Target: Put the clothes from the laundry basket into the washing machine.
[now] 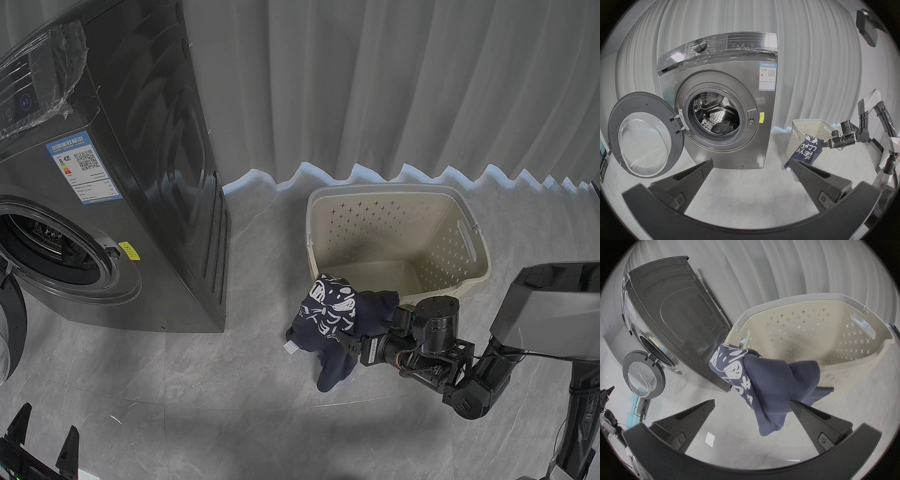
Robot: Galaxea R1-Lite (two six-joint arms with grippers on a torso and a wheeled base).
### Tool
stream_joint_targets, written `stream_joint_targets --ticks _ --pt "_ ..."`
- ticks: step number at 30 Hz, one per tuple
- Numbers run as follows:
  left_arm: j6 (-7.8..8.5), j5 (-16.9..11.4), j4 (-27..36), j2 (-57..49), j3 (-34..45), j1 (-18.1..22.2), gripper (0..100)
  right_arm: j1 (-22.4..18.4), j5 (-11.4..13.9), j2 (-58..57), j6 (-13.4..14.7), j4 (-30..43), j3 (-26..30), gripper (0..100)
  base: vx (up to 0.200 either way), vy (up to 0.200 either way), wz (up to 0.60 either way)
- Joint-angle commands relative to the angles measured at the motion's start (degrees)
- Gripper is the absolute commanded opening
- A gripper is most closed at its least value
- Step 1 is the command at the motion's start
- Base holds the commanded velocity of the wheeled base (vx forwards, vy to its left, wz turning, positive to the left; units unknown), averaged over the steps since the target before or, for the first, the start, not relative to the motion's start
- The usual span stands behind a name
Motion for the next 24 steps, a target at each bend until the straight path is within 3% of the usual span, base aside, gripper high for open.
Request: stream_joint_targets --ticks 1,12,13,24 --pt "0.02 0.0 0.0 -0.4 1.0 0.0 100 -1.0 0.0 2.0 -0.2 0.1 -2.6 100 0.0 0.0 0.0" --pt "0.28 0.0 0.0 -0.4 1.0 0.0 100 -3.1 0.0 4.5 -1.3 -0.8 -6.3 100 0.0 0.0 0.0" --pt "0.28 0.0 0.0 -0.4 1.0 0.0 100 -2.8 0.0 4.5 -1.3 -1.7 -6.3 0 0.0 0.0 0.0" --pt "-0.33 0.0 0.0 -0.4 1.0 0.0 100 0.4 0.4 -0.6 -0.7 -4.8 -2.6 0 0.0 0.0 0.0"
